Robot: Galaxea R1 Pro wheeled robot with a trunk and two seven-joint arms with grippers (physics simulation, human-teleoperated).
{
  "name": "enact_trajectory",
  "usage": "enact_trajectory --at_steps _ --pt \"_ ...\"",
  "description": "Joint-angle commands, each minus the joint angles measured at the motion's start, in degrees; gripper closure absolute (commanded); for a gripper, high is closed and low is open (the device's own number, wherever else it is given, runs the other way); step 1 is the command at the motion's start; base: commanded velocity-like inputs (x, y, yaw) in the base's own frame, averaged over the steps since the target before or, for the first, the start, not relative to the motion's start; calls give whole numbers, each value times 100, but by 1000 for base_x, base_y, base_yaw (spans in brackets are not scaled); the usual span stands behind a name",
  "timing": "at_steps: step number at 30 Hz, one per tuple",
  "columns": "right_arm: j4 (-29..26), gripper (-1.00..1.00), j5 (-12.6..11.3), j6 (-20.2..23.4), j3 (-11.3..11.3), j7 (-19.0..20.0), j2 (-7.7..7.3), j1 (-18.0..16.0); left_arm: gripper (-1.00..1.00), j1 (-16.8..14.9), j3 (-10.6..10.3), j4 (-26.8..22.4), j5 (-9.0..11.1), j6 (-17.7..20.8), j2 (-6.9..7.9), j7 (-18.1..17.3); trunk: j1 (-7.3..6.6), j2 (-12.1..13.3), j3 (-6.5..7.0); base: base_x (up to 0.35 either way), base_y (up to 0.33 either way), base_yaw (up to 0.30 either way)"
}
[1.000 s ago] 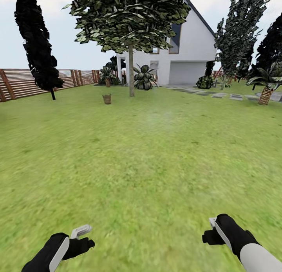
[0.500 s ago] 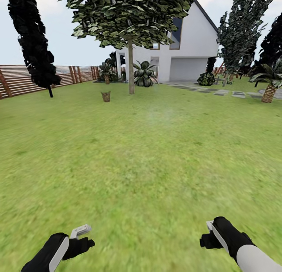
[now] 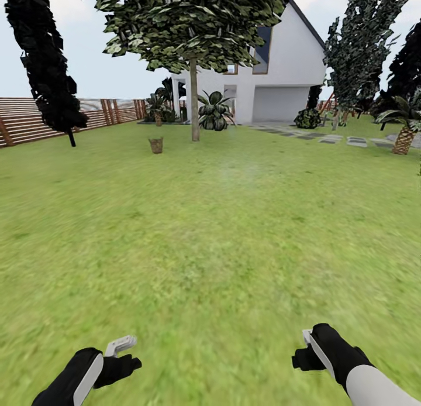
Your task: Take the three Easter eggs out of the wicker basket on the lawn in the garden, then place them on the lawn next to a single tree (choose any tree) so that all three eggs are next to the same tree and none are left in the basket.
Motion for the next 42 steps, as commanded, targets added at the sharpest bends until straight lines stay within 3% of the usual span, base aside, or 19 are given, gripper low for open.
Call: enact_trajectory --at_steps 1,21,36,42 --pt "-8 -100 -1 27 40 22 -7 -3 -100 -2 11 -3 -12 29 -5 -24 3 -3 3 340 0 -60" --pt "115 -100 13 14 53 12 134 -1 -100 -2 18 4 -3 20 -13 -24 3 -3 177 339 0 -88" --pt "194 -100 23 -64 58 13 157 -3 -100 -2 90 11 -3 11 -4 -24 3 -3 291 339 0 -104" --pt "194 -100 61 -81 65 12 326 -2 -100 -2 216 12 -1 11 -11 -24 3 -3 293 339 0 11"
